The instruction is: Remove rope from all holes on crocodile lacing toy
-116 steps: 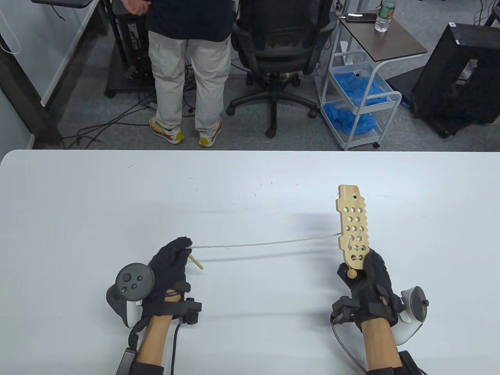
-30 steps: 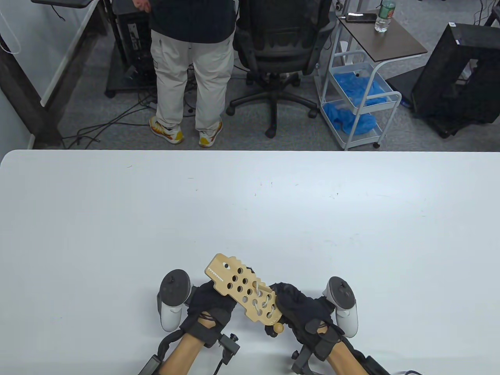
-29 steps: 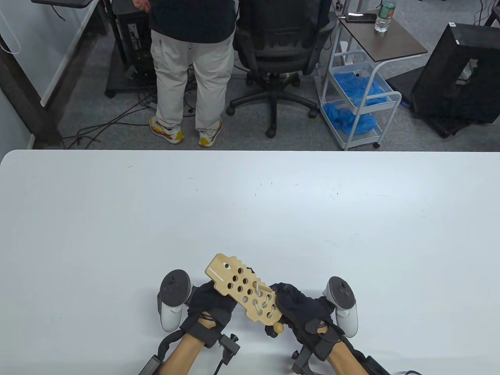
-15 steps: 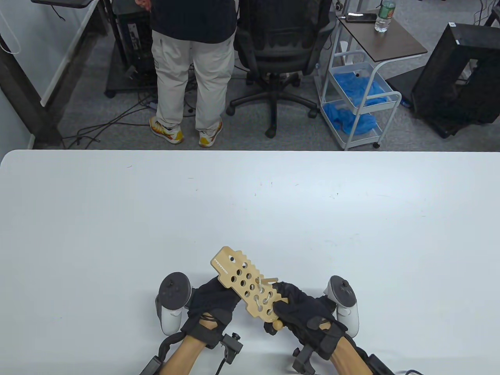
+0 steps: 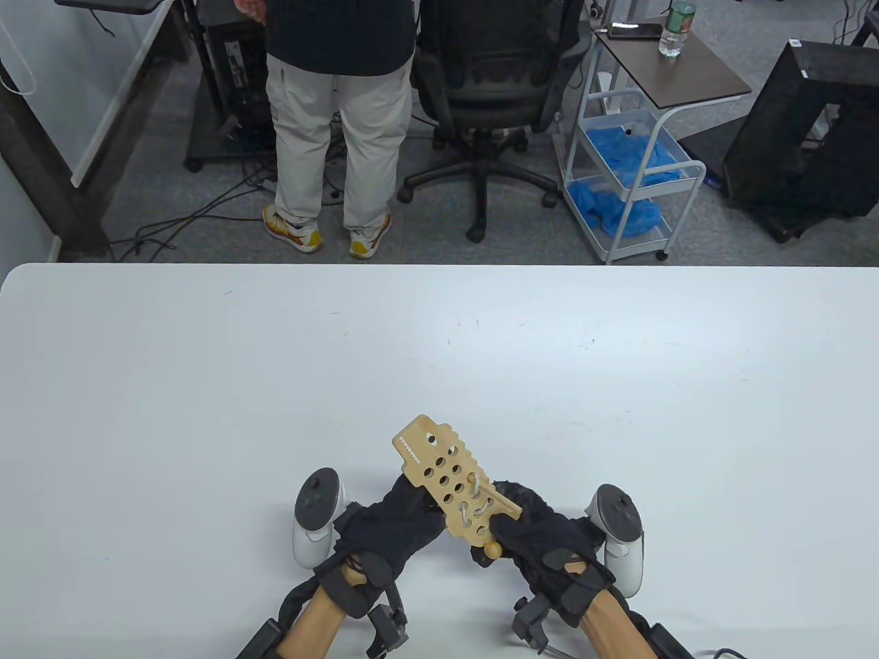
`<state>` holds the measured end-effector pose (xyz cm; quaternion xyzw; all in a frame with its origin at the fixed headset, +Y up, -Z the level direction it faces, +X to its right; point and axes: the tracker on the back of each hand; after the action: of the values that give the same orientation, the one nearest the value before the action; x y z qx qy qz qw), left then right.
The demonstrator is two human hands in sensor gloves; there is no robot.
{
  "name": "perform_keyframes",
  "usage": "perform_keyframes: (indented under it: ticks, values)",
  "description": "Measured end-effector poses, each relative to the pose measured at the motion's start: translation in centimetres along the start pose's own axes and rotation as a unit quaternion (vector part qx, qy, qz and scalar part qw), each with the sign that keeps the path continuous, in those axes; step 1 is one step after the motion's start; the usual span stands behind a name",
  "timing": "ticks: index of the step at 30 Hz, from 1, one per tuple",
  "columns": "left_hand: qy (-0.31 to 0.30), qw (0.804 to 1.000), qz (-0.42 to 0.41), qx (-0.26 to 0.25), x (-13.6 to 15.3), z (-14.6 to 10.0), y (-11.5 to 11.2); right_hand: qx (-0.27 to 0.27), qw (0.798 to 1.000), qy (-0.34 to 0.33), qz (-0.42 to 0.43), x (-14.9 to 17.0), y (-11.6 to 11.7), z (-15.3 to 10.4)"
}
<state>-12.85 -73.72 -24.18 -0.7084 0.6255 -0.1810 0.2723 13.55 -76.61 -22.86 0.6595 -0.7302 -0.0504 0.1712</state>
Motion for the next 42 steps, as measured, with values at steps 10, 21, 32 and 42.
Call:
perform_keyframes:
  ticks: [10, 21, 32, 42]
  values:
    - [0.020, 0.993, -0.089, -0.070, 1.4, -0.4, 0.5, 0.031, 0.999, -0.043, -0.008, -0.7, -0.6, -0.4]
    - [0.016, 0.991, -0.126, -0.032, 1.7, -0.1, 0.8, 0.022, 0.989, -0.102, -0.104, -1.9, -0.1, -0.7]
    - [0.015, 0.989, -0.146, -0.015, 1.6, 0.0, 0.9, 0.014, 0.976, -0.165, -0.144, -3.3, 0.4, -1.3]
    - [0.106, 0.988, 0.068, -0.090, 1.0, -0.6, 0.1, 0.141, 0.928, -0.223, -0.265, -4.6, -0.5, -2.6]
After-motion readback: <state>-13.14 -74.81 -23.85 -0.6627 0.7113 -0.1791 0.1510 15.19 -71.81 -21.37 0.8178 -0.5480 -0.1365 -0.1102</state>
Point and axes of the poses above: the tracker on the back of each hand, its own x axis roughly to the little-finger side, its own z axis roughly from the wrist to the fingertips, y = z × x
